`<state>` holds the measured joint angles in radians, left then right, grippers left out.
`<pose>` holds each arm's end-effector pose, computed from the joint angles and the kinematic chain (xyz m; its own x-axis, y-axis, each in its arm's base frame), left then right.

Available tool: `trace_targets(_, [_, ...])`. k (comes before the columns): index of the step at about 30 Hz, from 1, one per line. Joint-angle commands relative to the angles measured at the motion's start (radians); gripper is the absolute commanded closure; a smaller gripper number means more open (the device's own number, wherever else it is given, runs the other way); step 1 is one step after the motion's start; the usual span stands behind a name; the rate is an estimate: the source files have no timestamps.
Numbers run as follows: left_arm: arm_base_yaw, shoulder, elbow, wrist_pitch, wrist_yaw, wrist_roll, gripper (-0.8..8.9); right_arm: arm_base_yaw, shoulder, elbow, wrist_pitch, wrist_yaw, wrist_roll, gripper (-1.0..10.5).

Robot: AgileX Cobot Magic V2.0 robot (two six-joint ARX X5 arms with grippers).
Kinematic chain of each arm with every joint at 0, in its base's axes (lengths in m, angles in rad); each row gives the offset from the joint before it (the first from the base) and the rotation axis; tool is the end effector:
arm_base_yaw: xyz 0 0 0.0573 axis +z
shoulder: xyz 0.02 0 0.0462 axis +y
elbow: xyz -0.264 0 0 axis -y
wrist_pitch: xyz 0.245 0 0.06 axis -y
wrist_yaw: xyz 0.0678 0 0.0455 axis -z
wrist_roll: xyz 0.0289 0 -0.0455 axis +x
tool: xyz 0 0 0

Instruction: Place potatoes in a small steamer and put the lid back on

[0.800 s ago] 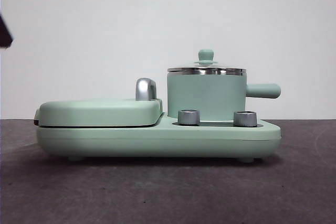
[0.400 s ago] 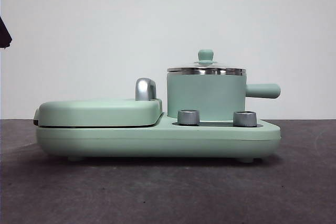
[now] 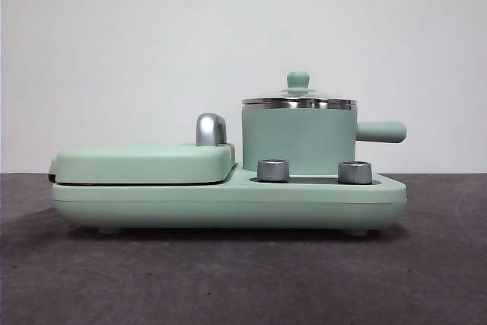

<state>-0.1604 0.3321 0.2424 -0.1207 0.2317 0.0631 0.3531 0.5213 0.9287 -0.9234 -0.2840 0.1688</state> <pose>0.1111 -0.0247 0.2073 0.9029 -0.3787 -0.2033 0.3894 0.9210 0.0138 0.0679 0.0337 0.3400 0.6866 0.5516 -0.4736 -0.4749 0.8335 0.2824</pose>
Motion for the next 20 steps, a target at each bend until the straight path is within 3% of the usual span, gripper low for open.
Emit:
trace_targets(1, [0.059,-0.155,-0.134,0.097,-0.003,-0.029,8.05,0.005,0.005,0.006,0.01,-0.001,0.003,9.3])
trace_targets(6, [0.135,-0.336,-0.23,0.011,-0.034,-0.105,8.05,0.005,0.005,0.006,0.01,0.0,0.003,9.3])
trace_targets(9, [0.154,-0.329,-0.229,-0.058,-0.035,-0.113,8.05,0.005,0.004,0.007,0.01,-0.001,0.003,9.3])
trace_targets(20, [0.159,-0.329,-0.23,-0.065,-0.168,-0.094,8.05,0.005,0.004,0.007,0.01,-0.001,0.003,9.3])
